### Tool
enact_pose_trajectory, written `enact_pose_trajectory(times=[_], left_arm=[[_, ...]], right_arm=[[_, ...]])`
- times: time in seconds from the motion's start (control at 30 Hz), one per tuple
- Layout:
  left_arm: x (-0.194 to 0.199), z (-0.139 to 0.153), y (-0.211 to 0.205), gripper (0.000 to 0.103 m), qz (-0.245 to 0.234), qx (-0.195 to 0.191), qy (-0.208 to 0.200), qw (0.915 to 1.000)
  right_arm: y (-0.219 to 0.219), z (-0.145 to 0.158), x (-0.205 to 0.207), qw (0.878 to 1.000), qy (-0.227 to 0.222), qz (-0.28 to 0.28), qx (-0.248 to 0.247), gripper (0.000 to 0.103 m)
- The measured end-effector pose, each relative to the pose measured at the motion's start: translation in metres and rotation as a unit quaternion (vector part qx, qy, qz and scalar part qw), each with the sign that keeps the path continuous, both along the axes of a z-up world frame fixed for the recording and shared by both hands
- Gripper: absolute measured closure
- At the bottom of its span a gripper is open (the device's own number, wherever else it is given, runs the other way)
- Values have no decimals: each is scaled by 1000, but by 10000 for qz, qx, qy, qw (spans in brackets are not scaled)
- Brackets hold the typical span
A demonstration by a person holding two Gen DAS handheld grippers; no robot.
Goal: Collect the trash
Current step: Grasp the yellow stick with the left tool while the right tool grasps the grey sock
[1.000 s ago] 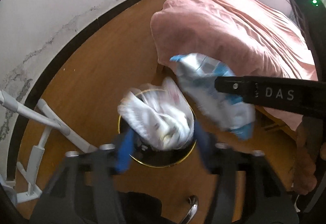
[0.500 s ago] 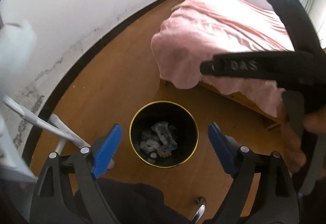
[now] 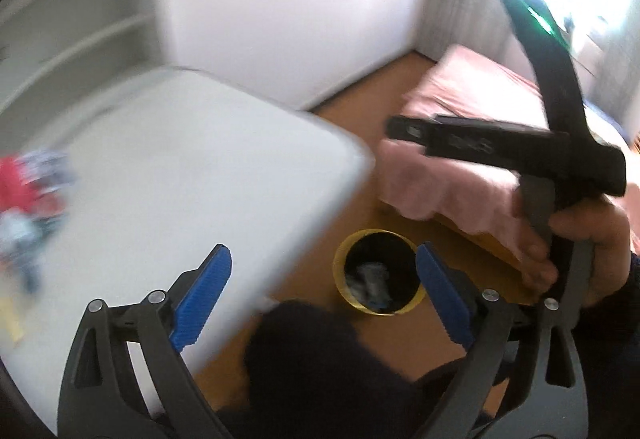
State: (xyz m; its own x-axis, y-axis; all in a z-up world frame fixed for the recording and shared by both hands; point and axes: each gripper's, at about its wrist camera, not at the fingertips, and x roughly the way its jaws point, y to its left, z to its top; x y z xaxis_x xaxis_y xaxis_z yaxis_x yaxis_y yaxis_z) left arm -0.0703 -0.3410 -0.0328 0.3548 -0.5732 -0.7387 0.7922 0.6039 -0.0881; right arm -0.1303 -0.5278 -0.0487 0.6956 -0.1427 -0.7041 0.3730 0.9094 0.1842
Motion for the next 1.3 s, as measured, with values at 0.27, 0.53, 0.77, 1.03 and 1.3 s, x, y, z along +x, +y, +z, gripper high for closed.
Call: enact_pose_trajectory(times=[0.27,0.53,0.77,1.03,1.3], left_arm=[[93,15,208,12,2751,351,-434,9598],[135,-31,292,12,3704,482,80,9276],[172,-48,291,12,3776,378,363,9245],[183,-56,278,66,3696,729,158,9262],[162,-45,289,91,3597,535,59,9315]], right_arm=[[152,19,93,9806,-41,1948,-195,39],[266,-4,172,9526,206,3033,109,39],[289,-23,204,9486,397,3132,221,41],[294,-33,221,9483,480,3137,86,47],[307,-43,237,9495,642,3071,20,60]])
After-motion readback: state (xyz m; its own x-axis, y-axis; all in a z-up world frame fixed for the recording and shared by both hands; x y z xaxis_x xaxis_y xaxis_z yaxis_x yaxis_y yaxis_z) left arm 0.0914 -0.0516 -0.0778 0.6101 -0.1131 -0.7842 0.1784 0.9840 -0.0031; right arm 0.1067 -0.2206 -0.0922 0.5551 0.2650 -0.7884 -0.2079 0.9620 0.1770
